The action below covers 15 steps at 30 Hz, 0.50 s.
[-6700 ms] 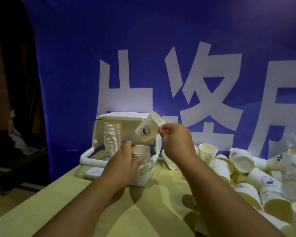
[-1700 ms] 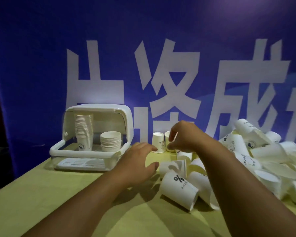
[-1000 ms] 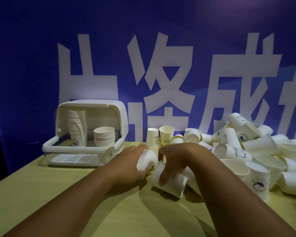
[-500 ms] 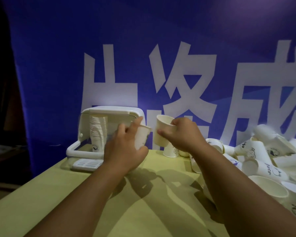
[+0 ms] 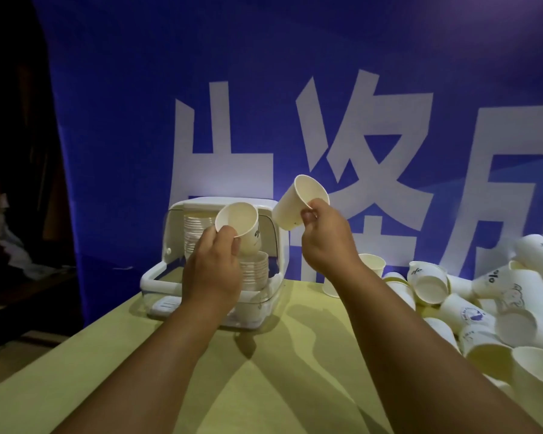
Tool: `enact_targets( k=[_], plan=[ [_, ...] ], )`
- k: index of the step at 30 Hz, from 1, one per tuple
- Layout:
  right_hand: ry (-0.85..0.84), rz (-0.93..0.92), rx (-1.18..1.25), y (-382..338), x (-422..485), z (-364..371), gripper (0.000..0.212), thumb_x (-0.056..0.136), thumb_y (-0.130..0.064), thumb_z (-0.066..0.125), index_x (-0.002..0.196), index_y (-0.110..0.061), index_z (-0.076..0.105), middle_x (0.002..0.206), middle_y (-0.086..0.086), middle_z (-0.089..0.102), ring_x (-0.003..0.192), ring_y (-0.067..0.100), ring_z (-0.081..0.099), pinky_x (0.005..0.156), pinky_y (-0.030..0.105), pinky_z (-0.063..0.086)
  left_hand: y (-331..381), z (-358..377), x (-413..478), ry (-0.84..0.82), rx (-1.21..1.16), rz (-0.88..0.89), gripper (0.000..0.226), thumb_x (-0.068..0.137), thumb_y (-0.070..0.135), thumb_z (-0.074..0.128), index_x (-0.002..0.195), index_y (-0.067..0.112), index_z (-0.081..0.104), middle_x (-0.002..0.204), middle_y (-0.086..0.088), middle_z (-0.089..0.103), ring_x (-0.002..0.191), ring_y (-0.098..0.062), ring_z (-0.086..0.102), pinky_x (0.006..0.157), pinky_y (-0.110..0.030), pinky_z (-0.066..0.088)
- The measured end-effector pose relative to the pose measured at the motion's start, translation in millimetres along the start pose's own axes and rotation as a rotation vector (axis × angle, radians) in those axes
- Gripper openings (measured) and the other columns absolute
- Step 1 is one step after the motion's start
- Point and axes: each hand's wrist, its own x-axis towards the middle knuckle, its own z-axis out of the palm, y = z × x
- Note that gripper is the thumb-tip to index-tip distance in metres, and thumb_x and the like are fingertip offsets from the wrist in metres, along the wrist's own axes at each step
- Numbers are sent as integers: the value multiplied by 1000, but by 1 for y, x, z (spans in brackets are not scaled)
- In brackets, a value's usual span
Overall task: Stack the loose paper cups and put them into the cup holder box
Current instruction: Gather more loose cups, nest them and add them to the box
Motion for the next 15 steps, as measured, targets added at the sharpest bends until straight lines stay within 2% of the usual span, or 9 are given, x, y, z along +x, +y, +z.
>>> enact_targets(
  k=[4,8,9,11,13,15],
  plan=[
    [-16,-22,-13,0,-2,4,26,105,-23,42,131,-19,46,114,0,50,98,15,50,78,29,43,-1,1,0,-100,92,-25,23,105,37,31,111,23,49,110,-1,55,94,-19,52,74,-39,56],
    [-29,-27,104,-6,-4,7,24,103,-27,48,126,-22,52,109,-5,51,101,17,52,80,31,44,0,5,-1,-257,193,-28,30,106,42,29,118,25,50,144,-3,44,122,-22,47,94,-43,52],
    [-21,-30,131,-7,-5,8,21,102,-27,50,122,-23,55,108,-5,52,101,17,53,80,31,45,0,7,-2,-320,188,-31,33,106,45,29,122,25,50,146,-2,43,125,-20,46,98,-43,50],
    [-23,-38,153,-9,-7,11,16,100,-28,53,115,-23,59,106,-5,56,100,18,55,79,32,46,-1,11,-5,-414,121,-48,37,104,48,38,131,24,45,142,1,46,121,-17,48,98,-38,48],
    [-62,-45,144,-11,-10,15,17,101,-28,53,115,-23,60,108,-3,59,98,16,55,76,29,44,-1,13,-6,-439,20,-105,40,100,45,54,132,26,39,137,1,50,114,-16,53,91,-33,49],
    [-112,-65,105,-11,-14,20,21,102,-29,50,119,-22,60,107,-2,60,95,15,55,75,28,42,-1,12,-6,-436,-81,-175,56,96,41,64,136,31,26,140,-1,52,113,-19,58,90,-35,51]
  ],
)
